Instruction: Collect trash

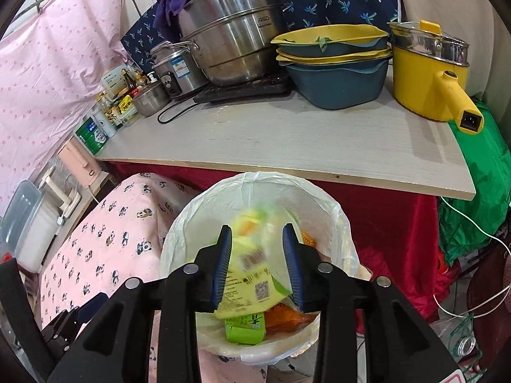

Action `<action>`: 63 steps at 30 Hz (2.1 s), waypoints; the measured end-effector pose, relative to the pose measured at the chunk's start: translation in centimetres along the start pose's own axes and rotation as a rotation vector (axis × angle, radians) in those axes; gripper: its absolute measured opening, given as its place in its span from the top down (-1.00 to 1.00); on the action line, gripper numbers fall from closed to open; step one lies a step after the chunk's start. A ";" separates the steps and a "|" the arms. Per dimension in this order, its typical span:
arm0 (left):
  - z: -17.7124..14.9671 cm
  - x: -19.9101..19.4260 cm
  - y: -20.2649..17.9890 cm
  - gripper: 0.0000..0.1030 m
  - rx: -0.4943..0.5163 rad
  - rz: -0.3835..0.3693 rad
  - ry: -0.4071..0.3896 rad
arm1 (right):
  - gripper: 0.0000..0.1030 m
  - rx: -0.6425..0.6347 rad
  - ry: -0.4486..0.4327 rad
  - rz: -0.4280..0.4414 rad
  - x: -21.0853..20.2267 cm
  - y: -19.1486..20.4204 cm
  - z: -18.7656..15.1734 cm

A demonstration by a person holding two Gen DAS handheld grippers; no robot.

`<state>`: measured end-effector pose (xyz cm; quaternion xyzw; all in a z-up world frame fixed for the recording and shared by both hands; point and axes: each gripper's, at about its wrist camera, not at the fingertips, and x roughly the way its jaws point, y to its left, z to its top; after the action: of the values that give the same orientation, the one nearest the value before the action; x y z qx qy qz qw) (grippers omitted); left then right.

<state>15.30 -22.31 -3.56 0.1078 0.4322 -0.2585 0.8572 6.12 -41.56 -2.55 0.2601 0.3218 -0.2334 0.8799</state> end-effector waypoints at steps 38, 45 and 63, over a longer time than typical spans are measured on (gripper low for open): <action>-5.9 -7.0 2.2 -0.81 -0.048 0.112 -0.052 | -0.66 -0.305 0.001 -0.028 -8.3 4.2 -8.0; -7.2 -7.5 2.4 -0.82 -0.070 0.112 -0.049 | -0.88 -0.277 0.021 -0.032 -8.5 3.3 -9.2; -9.2 -7.5 1.8 -0.82 -0.047 0.139 -0.044 | -0.88 -0.291 0.041 -0.078 -8.5 2.3 -11.2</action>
<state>6.28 -14.43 -3.22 0.1119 0.4107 -0.1904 0.8846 -3.36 -30.96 -3.37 0.1220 0.3798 -0.2129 0.8920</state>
